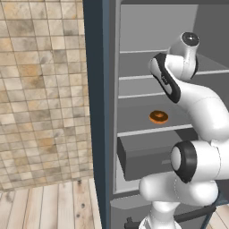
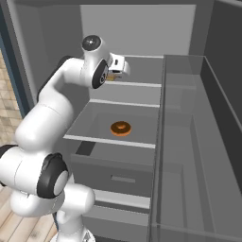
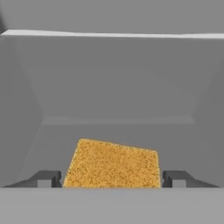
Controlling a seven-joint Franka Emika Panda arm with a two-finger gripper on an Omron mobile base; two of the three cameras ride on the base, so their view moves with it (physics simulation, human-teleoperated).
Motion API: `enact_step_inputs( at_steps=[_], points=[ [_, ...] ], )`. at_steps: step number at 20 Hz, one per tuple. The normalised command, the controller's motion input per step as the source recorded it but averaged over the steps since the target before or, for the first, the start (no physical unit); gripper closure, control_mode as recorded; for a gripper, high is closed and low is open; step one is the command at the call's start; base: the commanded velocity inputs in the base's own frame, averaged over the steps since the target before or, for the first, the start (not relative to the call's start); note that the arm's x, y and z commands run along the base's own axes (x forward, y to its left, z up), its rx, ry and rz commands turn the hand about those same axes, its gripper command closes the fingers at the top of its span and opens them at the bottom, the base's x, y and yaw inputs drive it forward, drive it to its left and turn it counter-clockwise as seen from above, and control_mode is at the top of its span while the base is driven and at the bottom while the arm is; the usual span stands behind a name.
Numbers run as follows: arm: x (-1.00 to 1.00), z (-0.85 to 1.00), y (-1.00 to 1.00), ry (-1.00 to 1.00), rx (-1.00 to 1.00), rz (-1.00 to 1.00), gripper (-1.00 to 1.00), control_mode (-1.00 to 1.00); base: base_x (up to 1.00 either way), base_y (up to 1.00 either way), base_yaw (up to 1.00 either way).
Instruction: Take the cake and donut from the fridge and place them on the empty tray on the dining counter.
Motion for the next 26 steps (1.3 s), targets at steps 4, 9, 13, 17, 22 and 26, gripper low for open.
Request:
enact_step_inputs(
  at_steps=[4,9,13,17,22,26],
  points=[
    [0.19,-0.22,0.00,0.00,0.00,0.00,1.00,-1.00,0.00,0.00,0.00],
    [0.02,-0.20,-0.01,-0.03,0.01,0.00,1.00,-1.00,0.00,0.00,0.00],
    [-0.82,0.04,-0.01,-0.35,0.03,-0.01,1.00,-1.00,0.00,0.00,0.00],
    [-1.00,0.20,0.00,-0.27,0.07,0.00,1.00,-1.00,0.00,0.00,0.00],
    [-1.00,0.85,-0.02,0.03,0.12,0.00,1.00,-1.00,0.00,0.00,0.00],
    [-1.00,0.83,0.00,0.28,0.10,0.00,1.00,-1.00,0.00,0.00,0.00]
  ],
)
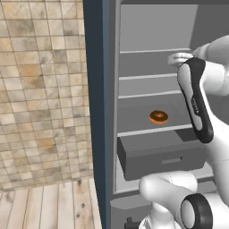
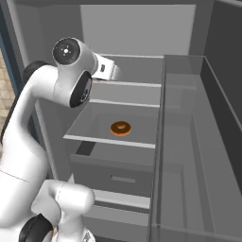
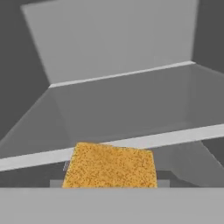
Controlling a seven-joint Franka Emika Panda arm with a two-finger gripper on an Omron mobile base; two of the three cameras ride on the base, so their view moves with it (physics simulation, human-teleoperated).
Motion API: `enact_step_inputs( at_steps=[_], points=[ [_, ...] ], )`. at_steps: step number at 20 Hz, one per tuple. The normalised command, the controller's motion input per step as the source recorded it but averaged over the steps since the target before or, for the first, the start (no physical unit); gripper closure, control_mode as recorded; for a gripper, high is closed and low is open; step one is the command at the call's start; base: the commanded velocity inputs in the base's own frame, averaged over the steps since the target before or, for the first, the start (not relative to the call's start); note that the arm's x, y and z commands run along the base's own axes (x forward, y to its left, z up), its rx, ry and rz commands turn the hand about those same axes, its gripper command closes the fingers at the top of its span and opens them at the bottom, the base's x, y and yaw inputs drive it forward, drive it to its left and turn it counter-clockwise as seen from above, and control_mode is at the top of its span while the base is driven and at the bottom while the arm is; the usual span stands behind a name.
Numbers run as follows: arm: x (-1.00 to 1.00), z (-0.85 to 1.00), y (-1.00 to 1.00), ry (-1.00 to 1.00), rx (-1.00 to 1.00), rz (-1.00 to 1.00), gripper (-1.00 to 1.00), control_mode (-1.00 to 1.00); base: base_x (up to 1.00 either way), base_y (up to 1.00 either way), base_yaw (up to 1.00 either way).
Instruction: Take the cake and donut from the fridge and place them on the empty tray on the dining counter.
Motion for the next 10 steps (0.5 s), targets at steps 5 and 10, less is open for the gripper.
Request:
enact_step_inputs(
  at_steps=[5,10],
  points=[
    [-1.00,-0.04,0.00,0.06,0.00,0.00,1.00,-1.00,0.00,0.00,0.00],
    [-1.00,-0.44,0.01,-0.15,0.02,-0.02,1.00,-1.00,0.00,0.00,0.00]
  ],
)
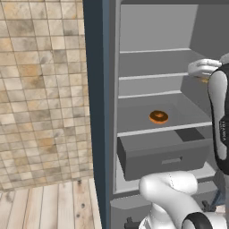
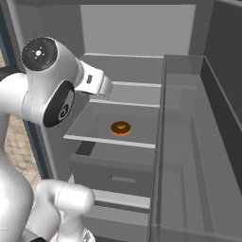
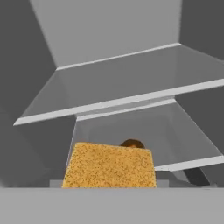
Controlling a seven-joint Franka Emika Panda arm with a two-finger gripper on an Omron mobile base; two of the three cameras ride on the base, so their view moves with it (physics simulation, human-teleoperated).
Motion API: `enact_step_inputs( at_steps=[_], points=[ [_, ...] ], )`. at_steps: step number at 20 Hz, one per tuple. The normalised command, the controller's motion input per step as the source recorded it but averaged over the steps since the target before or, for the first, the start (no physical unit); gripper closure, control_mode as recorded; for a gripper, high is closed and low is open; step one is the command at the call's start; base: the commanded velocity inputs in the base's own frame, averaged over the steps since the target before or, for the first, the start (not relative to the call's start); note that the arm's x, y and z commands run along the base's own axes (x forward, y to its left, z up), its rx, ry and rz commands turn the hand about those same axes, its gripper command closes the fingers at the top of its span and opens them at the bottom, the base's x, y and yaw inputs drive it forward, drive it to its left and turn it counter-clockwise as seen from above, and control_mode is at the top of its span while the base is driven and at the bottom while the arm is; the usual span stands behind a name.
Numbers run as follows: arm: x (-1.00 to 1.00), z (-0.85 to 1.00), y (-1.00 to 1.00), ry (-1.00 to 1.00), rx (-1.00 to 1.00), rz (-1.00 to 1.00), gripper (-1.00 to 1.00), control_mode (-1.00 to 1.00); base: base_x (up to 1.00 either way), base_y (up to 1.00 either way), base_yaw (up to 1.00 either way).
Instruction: Take the cake and donut from the fridge and place them on the empty tray on the dining counter.
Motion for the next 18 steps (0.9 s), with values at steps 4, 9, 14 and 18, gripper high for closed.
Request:
enact_step_inputs(
  at_steps=[4,9,14,18],
  points=[
    [-1.00,-0.77,0.24,-0.30,0.00,0.00,1.00,-1.00,0.00,0.00,0.00],
    [-1.00,-0.53,0.48,-0.06,-0.05,0.00,1.00,-1.00,0.00,0.00,0.00],
    [-0.92,0.21,0.28,0.08,0.00,-0.04,1.00,-1.00,0.00,0.00,0.00],
    [-0.25,0.00,0.13,0.04,0.00,0.00,1.00,1.00,-0.75,0.33,0.00]
  ],
)
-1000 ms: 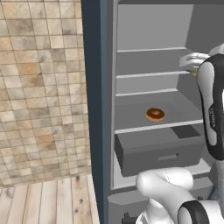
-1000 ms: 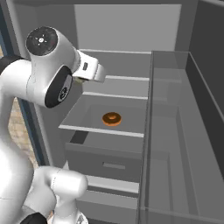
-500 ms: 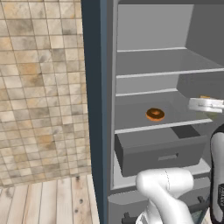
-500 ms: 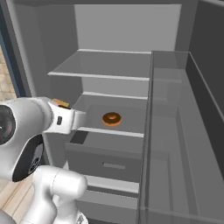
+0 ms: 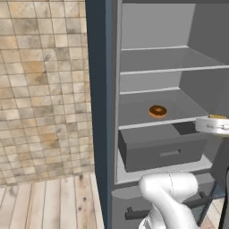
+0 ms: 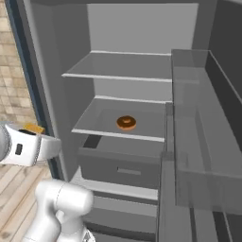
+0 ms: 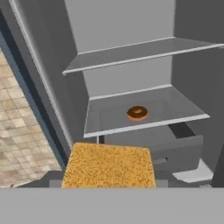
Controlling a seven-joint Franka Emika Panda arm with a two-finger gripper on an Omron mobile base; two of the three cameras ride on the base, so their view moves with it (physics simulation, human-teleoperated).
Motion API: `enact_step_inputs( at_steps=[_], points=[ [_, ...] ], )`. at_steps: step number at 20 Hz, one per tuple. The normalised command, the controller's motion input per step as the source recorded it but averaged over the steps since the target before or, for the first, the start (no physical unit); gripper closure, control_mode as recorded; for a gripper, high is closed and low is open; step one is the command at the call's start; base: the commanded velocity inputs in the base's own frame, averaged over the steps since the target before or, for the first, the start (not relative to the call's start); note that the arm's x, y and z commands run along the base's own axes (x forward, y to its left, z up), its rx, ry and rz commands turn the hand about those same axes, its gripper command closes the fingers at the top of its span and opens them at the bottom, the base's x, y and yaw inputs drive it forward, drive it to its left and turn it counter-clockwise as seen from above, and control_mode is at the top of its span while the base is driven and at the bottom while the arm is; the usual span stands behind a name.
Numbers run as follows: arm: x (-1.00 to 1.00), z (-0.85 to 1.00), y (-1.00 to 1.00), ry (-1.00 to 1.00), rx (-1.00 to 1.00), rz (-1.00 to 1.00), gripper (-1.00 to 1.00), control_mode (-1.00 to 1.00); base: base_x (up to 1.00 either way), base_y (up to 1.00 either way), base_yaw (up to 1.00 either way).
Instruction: Take the cake and donut from the fridge and place them on the empty tray on the dining counter.
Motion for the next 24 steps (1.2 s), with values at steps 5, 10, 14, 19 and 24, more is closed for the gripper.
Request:
enact_step_inputs(
  at_steps=[5,10,14,19,24],
  points=[
    [0.00,0.00,0.00,0.00,0.00,0.00,1.00,1.00,-1.00,0.33,0.00],
    [0.00,0.00,0.00,0.00,0.00,0.00,1.00,1.00,-1.00,0.18,-0.10],
    [0.00,0.00,0.00,0.00,0.00,0.00,1.00,1.00,-1.00,0.35,-0.33],
    [0.00,0.00,0.00,0.00,0.00,0.00,1.00,1.00,-0.85,0.34,-0.77],
    [0.00,0.00,0.00,0.00,0.00,0.00,1.00,1.00,-0.09,0.10,-0.99]
  ],
)
